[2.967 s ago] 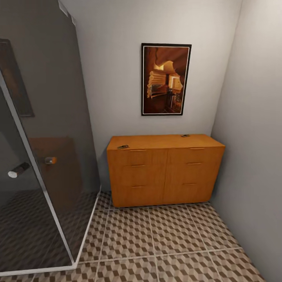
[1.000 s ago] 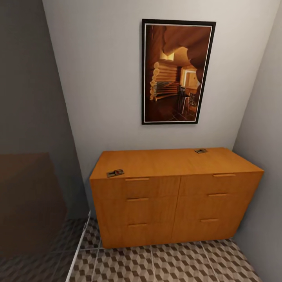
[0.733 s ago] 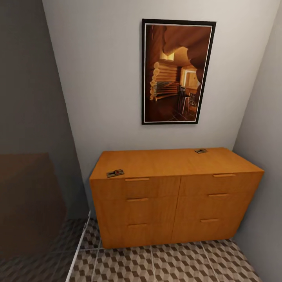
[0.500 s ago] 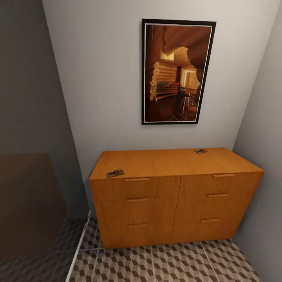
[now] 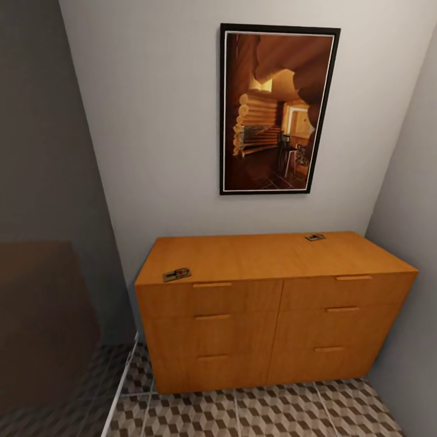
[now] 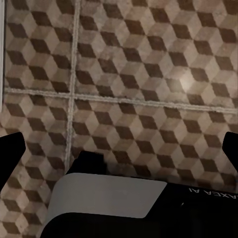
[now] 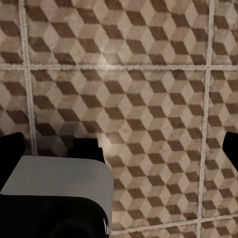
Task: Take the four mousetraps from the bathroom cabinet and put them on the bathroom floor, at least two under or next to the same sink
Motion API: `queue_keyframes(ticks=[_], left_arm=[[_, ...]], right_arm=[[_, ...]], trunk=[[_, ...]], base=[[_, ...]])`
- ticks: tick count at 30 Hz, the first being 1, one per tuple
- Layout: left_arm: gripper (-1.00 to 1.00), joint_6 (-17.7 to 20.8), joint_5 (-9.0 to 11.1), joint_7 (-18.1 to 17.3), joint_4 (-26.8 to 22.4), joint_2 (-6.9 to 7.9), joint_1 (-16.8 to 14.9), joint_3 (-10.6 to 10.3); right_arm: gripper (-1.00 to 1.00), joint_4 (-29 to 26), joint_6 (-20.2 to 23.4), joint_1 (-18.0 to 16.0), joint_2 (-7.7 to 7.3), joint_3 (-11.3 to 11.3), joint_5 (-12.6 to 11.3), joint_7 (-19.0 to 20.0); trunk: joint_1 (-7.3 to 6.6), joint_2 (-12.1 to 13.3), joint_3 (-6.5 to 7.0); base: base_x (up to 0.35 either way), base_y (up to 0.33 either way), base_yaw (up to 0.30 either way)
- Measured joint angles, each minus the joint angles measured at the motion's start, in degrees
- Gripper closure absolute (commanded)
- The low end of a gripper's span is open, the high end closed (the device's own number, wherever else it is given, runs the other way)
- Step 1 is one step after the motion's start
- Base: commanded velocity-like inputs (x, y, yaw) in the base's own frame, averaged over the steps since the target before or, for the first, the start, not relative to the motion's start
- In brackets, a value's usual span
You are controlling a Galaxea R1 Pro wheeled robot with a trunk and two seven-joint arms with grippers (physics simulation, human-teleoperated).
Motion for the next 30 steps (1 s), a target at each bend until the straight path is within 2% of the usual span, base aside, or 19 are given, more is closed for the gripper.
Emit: queue_keyframes(ticks=[30], left_arm=[[-1.0, 0.0, 0.0, 0.0, 0.0, -0.07, 0.0, 0.0]], right_arm=[[-1.0, 0.0, 0.0, 0.0, -0.01, 0.0, 0.0, 0.0]], trunk=[[0.01, 0.0, 0.0]], base=[[0.006, 0.0, 0.0]])
